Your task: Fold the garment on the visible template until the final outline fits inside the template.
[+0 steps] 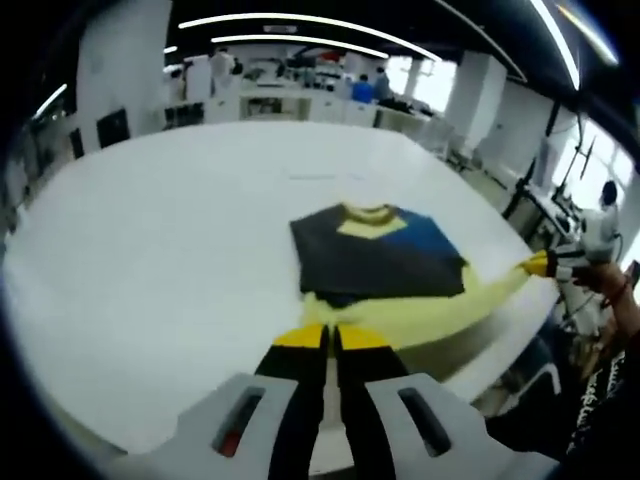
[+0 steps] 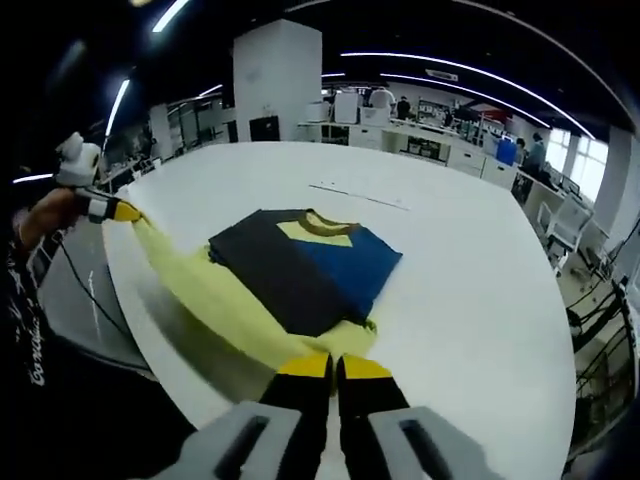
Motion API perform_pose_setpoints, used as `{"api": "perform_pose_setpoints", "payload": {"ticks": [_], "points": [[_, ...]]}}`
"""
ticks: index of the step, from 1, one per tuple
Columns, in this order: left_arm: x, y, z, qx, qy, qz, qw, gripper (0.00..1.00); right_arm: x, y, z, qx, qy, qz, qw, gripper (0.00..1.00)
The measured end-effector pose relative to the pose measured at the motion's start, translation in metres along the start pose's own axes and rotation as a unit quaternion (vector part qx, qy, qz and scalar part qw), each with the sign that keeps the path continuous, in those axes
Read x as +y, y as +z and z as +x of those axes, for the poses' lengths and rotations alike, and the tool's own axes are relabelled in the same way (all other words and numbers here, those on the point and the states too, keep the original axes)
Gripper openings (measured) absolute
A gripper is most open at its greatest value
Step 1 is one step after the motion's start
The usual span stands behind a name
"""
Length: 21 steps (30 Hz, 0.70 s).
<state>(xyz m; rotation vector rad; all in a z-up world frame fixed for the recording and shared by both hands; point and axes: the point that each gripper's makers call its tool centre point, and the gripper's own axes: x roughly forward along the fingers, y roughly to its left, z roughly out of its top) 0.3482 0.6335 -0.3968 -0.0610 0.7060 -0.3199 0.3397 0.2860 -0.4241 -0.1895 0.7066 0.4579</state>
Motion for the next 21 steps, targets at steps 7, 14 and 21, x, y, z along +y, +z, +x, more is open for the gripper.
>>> {"api": "perform_pose_setpoints", "payload": {"ticks": [7,14,21], "points": [[0.006,0.033,0.013,-0.031,0.008,0.003,0.9995,0.0,-0.014,0.026,0.012,-0.015,-0.006,-0.008,0.9998,0.0],[0.008,0.058,0.026,-0.066,0.025,0.015,0.9974,0.0,-0.027,0.048,0.024,-0.027,-0.015,-0.013,0.9995,0.0],[0.016,0.087,0.041,-0.093,0.037,0.011,0.995,0.0,-0.045,0.078,0.035,-0.049,-0.03,-0.013,0.9983,0.0]]}}
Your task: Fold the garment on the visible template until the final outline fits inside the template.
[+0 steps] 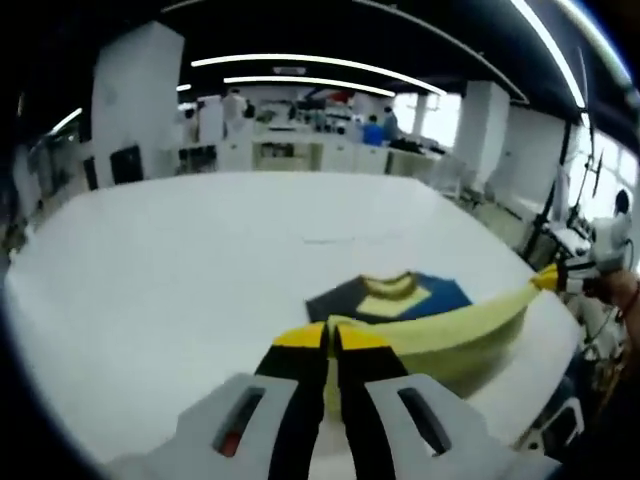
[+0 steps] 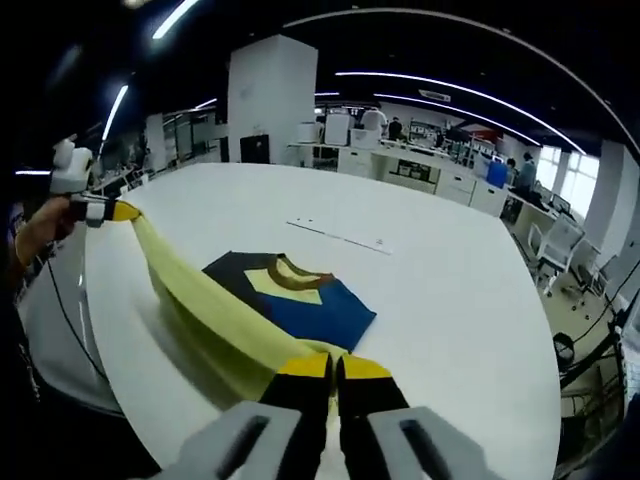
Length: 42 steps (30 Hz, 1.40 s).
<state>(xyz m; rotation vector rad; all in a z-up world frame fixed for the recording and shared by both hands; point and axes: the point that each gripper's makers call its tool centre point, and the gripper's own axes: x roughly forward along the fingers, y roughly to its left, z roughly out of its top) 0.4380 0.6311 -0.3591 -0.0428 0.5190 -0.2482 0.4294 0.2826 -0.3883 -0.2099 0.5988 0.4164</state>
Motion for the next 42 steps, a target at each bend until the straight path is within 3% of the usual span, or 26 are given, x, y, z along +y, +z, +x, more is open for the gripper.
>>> {"api": "perform_pose_setpoints", "payload": {"ticks": [4,14,20,24,34,42], "points": [[0.003,0.009,0.014,-0.011,0.005,-0.004,0.9999,0.0,-0.009,0.013,0.009,-0.007,-0.012,-0.009,0.9999,0.0],[0.013,0.03,0.045,-0.04,0.028,-0.018,0.9987,0.0,-0.03,0.039,0.034,-0.045,-0.048,0.032,0.9973,0.0],[0.016,0.046,0.067,-0.069,0.041,-0.022,0.9966,0.0,-0.04,0.047,0.051,-0.059,-0.065,0.058,0.9944,0.0],[0.018,0.05,0.081,-0.07,0.053,-0.019,0.996,0.0,-0.047,0.051,0.064,-0.067,-0.072,0.067,0.9929,0.0],[0.031,0.037,0.123,-0.046,0.074,-0.035,0.9956,0.0,-0.057,0.044,0.105,-0.057,-0.072,0.084,0.9922,0.0],[0.043,0.006,0.159,-0.014,0.094,-0.043,0.9945,0.0,-0.063,0.027,0.145,-0.035,-0.068,0.098,0.9922,0.0]]}}
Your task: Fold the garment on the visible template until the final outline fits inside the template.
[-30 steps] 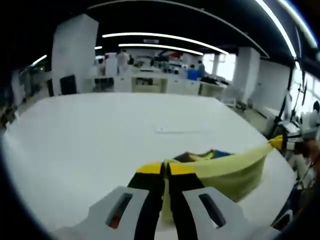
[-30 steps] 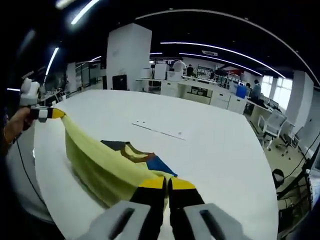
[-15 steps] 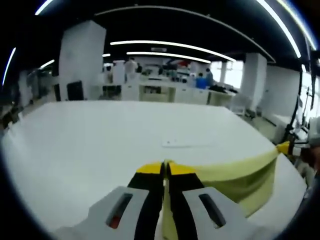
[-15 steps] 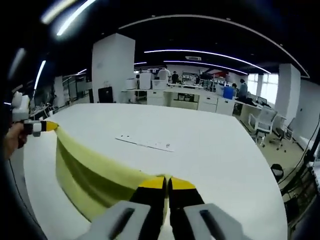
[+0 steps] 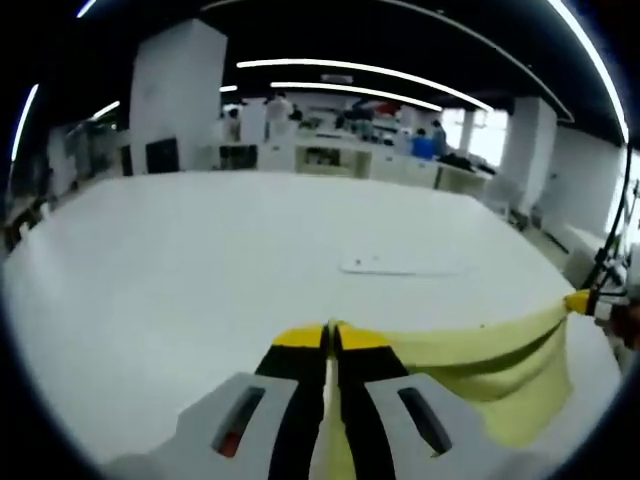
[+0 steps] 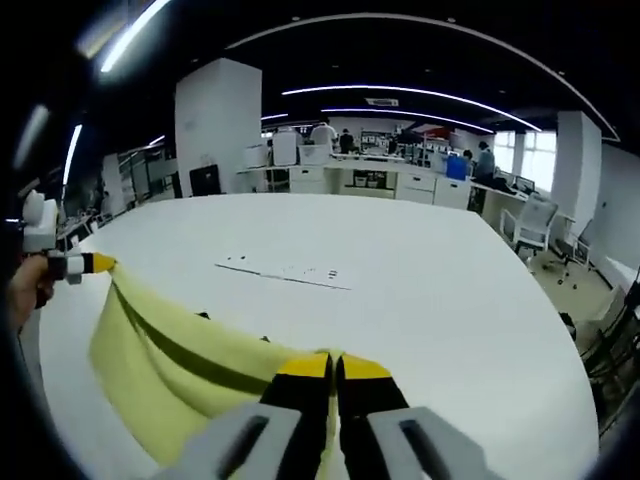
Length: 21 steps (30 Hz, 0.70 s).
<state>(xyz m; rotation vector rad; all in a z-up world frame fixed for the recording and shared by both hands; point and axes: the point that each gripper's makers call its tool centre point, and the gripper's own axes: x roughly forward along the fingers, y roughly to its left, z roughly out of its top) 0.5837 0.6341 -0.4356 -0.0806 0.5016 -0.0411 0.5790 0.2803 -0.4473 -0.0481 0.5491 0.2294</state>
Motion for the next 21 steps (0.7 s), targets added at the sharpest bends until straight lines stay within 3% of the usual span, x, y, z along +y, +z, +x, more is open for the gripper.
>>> {"api": "perform_pose_setpoints", "payload": {"ticks": [7,21], "points": [[0.008,-0.026,0.024,0.023,0.014,-0.01,0.9996,0.0,-0.005,-0.02,0.031,0.019,0.003,0.05,0.9985,0.0],[0.012,-0.049,0.045,0.043,0.027,-0.004,0.9987,0.0,-0.012,-0.052,0.054,0.06,-0.017,0.045,0.997,0.0]]}}
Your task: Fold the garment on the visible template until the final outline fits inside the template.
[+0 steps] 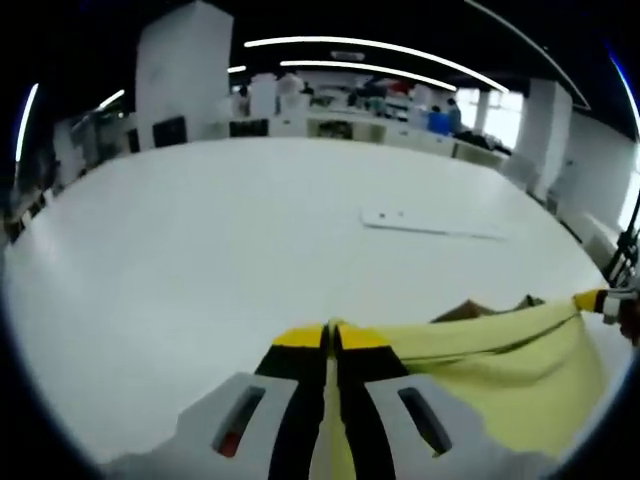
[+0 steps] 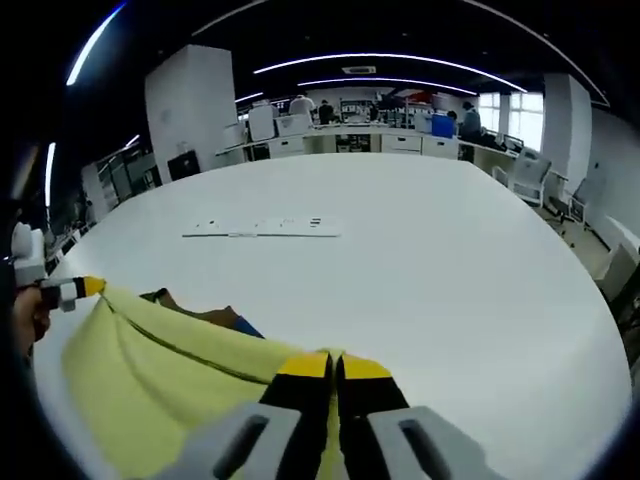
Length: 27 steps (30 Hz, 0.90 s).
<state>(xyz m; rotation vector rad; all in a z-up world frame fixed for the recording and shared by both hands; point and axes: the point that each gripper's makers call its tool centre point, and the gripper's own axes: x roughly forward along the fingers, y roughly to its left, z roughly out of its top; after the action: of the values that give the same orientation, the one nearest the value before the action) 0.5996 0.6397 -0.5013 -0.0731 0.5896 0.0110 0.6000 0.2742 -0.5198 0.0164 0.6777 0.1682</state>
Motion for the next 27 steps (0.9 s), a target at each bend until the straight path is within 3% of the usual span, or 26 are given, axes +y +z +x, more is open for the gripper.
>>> {"api": "perform_pose_setpoints", "payload": {"ticks": [6,12,14,19,23,27], "points": [[0.001,-0.005,0.006,0.009,-0.002,-0.002,1.0,0.0,0.001,-0.008,0.005,0.013,0.002,-0.013,0.9998,0.0],[-0.005,-0.002,0.007,-0.007,-0.026,0.02,0.9995,0.01,0.003,-0.009,0.006,0.011,0.016,-0.016,0.9997,0.0],[-0.009,0.0,0.006,-0.016,-0.047,0.032,0.9982,0.06,0.005,-0.008,0.005,0.01,0.024,-0.019,0.9995,0.06],[-0.022,0.002,0.001,-0.035,-0.119,0.093,0.9879,0.24,0.014,-0.008,-0.001,0.007,0.055,-0.063,0.9964,0.2],[-0.022,-0.008,-0.004,-0.031,-0.138,0.159,0.977,0.3,0.016,-0.011,-0.005,0.009,0.067,-0.095,0.9932,0.27],[-0.023,-0.013,-0.007,-0.032,-0.162,0.175,0.9707,0.31,0.016,-0.016,-0.006,0.013,0.071,-0.135,0.9882,0.29]]}}
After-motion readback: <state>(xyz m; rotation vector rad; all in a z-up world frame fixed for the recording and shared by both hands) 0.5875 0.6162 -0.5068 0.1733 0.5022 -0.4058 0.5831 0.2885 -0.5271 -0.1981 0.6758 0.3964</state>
